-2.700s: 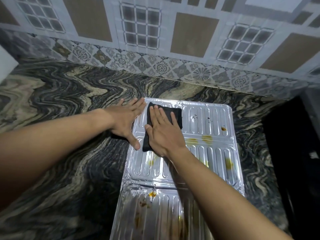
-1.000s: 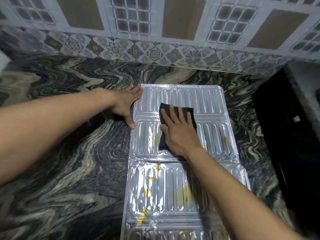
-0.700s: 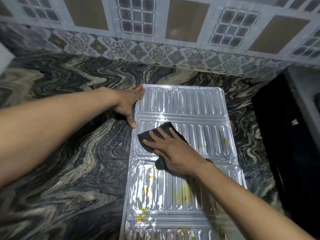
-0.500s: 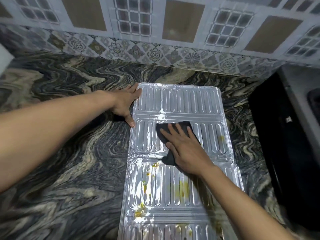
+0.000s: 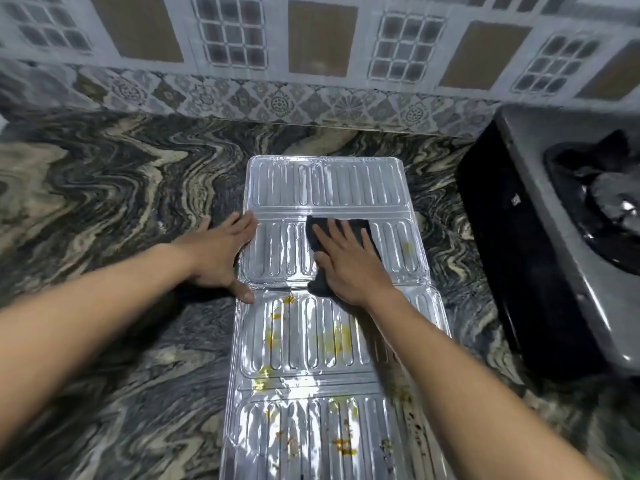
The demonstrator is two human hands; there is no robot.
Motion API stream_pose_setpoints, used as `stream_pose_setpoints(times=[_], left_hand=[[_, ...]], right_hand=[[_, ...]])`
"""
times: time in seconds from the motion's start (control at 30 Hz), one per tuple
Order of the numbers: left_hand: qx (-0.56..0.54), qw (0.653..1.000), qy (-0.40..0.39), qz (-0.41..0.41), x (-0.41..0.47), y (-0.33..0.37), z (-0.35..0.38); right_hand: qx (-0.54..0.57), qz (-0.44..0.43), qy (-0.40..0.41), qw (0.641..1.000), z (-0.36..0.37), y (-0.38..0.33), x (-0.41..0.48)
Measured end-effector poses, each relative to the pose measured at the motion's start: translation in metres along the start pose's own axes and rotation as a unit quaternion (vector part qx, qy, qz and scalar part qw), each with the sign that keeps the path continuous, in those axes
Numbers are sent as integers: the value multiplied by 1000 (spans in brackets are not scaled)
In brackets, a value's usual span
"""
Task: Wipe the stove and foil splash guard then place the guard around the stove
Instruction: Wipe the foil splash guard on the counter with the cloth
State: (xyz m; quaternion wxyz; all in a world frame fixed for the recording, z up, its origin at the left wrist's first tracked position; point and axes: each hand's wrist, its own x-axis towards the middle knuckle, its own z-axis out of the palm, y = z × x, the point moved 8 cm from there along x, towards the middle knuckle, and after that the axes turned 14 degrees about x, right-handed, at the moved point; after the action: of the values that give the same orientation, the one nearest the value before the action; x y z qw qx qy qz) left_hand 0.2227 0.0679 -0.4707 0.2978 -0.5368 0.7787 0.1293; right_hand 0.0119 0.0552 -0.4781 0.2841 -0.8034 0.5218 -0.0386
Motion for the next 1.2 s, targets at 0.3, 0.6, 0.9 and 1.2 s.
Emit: stream_pose_setpoints(times=[0.3,0.6,0.9,1.2], left_hand=[[7,1000,-7,-20,5,1,0],[26,999,-26,-24,7,2,-2],[42,997,-47,-34,8,4,-4],[43,998,-34,-24,5,4,-5]], right_hand=[[3,191,51,980,-35,80,-48],[21,165,52,985,-40,70,-69],[-39,177,-150,972,-78,31,-75],[-38,33,47,998,8,-2,-131]])
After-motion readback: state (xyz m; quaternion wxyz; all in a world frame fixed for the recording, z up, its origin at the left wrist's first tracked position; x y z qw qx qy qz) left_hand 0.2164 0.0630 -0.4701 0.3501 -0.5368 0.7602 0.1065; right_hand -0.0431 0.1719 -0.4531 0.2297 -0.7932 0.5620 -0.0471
